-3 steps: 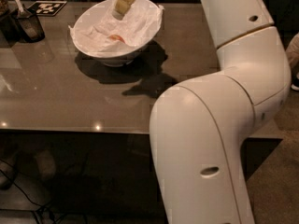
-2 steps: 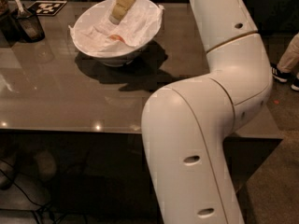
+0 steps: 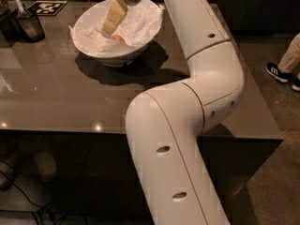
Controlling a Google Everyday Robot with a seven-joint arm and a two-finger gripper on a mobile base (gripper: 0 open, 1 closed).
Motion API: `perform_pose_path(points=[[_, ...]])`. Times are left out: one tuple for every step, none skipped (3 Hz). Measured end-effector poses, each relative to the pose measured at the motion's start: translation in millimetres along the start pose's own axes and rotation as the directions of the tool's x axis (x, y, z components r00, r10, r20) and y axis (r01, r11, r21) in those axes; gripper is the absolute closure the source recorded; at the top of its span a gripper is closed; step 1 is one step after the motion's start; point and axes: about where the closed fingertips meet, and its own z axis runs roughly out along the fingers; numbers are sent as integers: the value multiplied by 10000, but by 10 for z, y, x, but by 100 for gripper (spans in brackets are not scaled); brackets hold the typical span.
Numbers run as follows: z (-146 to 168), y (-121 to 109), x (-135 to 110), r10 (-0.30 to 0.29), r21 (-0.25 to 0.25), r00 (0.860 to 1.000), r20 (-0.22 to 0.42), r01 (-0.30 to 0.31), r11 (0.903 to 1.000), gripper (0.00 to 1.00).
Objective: Pick apple from white bowl
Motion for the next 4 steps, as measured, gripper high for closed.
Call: perform_pose_path(points=[[45,-55,-75,-17,179,9997,257,13,9998,0],[159,-58,-119,-75,64,9990,437,72,10000,0],[398,-54,-129,109,-78,9997,228,-107,9999,0],[595,-52,-78,320,-265,9995,35,-319,9991,0]])
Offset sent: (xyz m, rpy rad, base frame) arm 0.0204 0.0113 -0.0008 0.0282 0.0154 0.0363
